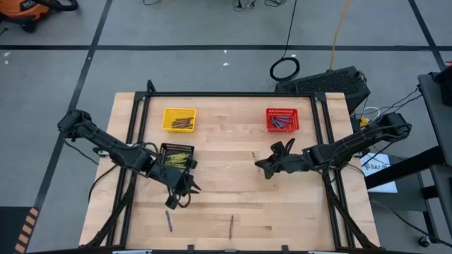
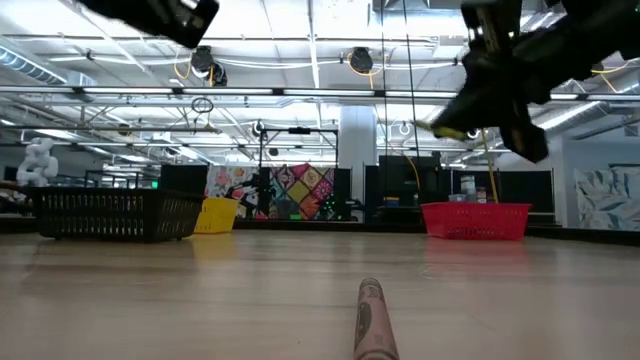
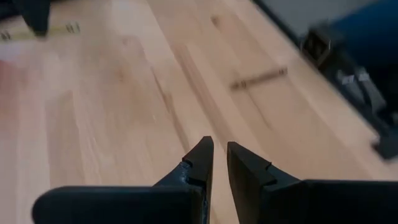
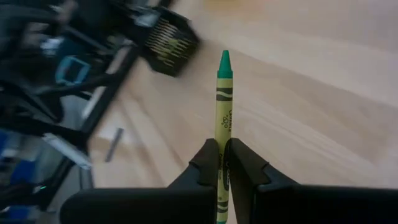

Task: Sort crayons
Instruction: Put the green crayon into the black bin

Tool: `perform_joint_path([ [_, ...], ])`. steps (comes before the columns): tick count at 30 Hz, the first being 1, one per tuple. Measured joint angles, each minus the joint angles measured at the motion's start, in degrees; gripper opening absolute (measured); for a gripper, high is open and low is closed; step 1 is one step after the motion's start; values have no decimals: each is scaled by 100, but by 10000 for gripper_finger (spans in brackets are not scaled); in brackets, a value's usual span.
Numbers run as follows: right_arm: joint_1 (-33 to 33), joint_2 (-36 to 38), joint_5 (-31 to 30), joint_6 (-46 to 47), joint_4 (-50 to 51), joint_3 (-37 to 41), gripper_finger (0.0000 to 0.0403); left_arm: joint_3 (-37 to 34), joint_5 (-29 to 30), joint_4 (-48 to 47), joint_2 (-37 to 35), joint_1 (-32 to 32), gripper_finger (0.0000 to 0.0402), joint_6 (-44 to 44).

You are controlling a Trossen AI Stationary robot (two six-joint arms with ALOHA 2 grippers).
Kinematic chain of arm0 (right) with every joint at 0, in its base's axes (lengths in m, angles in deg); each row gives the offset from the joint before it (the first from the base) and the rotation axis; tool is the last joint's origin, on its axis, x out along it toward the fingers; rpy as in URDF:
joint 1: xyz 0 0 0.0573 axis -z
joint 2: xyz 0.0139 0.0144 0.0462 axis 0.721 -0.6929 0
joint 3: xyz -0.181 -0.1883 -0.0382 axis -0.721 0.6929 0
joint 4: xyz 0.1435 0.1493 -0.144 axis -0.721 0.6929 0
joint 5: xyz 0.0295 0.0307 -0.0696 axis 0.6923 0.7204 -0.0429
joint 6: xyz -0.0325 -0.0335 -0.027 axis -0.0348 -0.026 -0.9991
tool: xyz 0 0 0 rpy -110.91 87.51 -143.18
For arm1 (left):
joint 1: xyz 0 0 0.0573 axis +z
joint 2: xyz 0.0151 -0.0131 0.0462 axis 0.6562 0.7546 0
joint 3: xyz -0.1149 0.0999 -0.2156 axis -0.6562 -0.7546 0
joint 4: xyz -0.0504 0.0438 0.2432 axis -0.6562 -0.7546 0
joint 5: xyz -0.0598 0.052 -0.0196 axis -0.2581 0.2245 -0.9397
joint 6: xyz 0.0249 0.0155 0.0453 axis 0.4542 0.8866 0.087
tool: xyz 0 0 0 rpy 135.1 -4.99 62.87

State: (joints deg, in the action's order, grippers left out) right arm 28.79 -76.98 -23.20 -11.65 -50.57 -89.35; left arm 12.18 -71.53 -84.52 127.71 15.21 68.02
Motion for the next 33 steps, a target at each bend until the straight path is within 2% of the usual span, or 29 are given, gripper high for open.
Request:
perform_joint_path([
  [8, 0, -64, 5, -988, -1140, -7, 0, 4, 88, 731, 0, 76, 52, 13],
  [13, -2, -76, 3, -1189, -1179, -7, 0, 4, 28, 879, 0, 107, 52, 304],
  [24, -2, -83, 5, -1305, -1168, -7, 0, 4, -51, 1116, 0, 135, 53, 317],
  [29, -2, -83, 7, -1306, -1173, -7, 0, 7, -478, 1128, 43, 295, 82, 319],
  [33, -2, -83, 7, -1381, -1300, -7, 0, 7, -352, 1257, 170, 398, 114, 319],
])
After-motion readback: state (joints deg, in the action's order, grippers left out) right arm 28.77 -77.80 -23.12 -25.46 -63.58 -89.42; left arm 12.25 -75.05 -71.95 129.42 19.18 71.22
